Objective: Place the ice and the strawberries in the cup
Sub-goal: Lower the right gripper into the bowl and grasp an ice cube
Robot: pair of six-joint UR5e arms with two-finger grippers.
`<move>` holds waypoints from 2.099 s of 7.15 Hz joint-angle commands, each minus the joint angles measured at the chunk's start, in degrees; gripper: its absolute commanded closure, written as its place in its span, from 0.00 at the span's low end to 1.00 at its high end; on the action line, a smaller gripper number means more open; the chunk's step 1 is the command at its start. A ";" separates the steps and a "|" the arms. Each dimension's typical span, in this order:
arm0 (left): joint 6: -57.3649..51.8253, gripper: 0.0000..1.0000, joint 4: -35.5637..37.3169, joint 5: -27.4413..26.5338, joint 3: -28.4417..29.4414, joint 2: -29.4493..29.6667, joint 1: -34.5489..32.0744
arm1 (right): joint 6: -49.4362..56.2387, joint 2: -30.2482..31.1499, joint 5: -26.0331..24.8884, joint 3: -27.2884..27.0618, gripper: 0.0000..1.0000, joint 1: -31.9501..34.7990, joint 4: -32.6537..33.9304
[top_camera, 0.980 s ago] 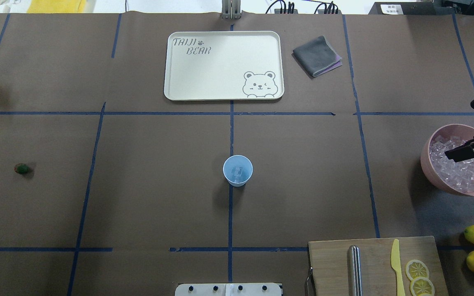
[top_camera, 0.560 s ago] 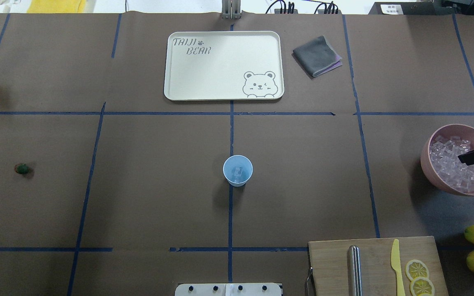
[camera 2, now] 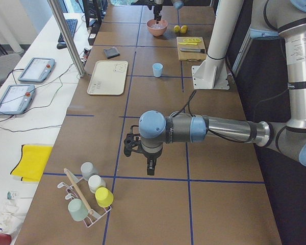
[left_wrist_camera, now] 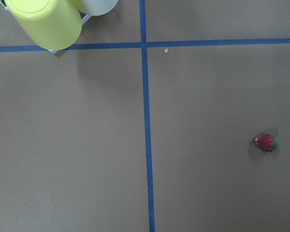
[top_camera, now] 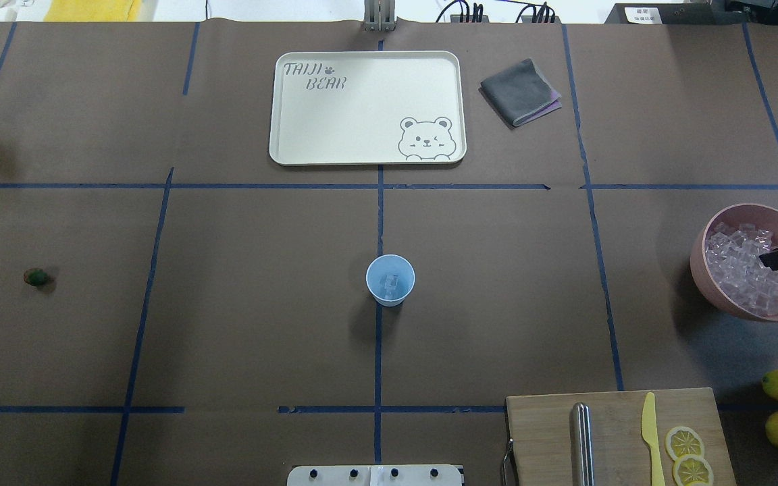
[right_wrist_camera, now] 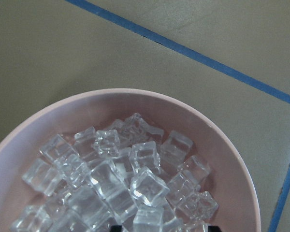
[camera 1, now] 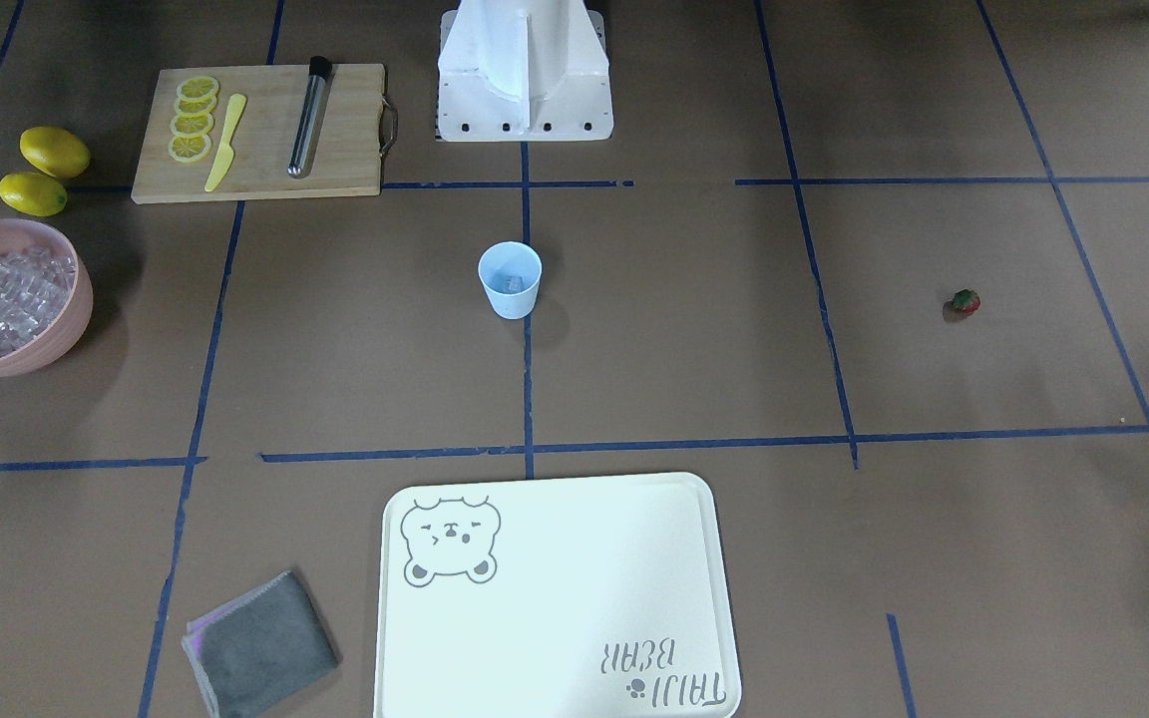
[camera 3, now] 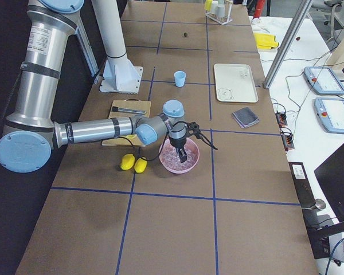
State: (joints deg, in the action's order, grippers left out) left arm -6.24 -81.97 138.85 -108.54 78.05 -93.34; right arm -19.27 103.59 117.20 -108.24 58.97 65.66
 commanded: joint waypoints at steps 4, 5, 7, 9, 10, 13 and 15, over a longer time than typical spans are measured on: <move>0.00 0.00 0.06 0.10 0.09 0.00 0.00 | -0.24 -1.02 -0.04 0.13 0.37 -0.43 -0.01; 0.00 0.00 0.06 0.10 0.09 0.00 0.00 | -0.24 -1.02 -0.04 0.13 0.37 -0.60 -0.01; 0.00 0.00 0.06 0.10 0.09 0.00 0.00 | 0.03 -1.02 -0.04 1.01 0.38 -0.61 -0.01; 0.00 0.00 0.06 0.10 0.09 0.00 0.00 | 0.11 -0.94 -0.04 1.36 0.39 -0.87 -0.01; 0.00 0.00 0.06 0.10 0.09 0.00 0.00 | 0.11 -0.94 0.05 1.36 0.40 -0.96 -0.01; 0.00 0.00 0.06 0.10 0.09 0.00 0.00 | 0.20 -0.94 0.05 1.27 0.46 -1.57 -0.01; 0.00 0.00 0.06 0.36 0.09 0.00 0.00 | 0.38 -0.94 0.05 1.36 0.76 -1.57 -0.01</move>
State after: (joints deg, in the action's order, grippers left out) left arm -6.24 -81.91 139.13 -108.46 78.05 -93.34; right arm -19.03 102.65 117.25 -106.95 57.44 65.65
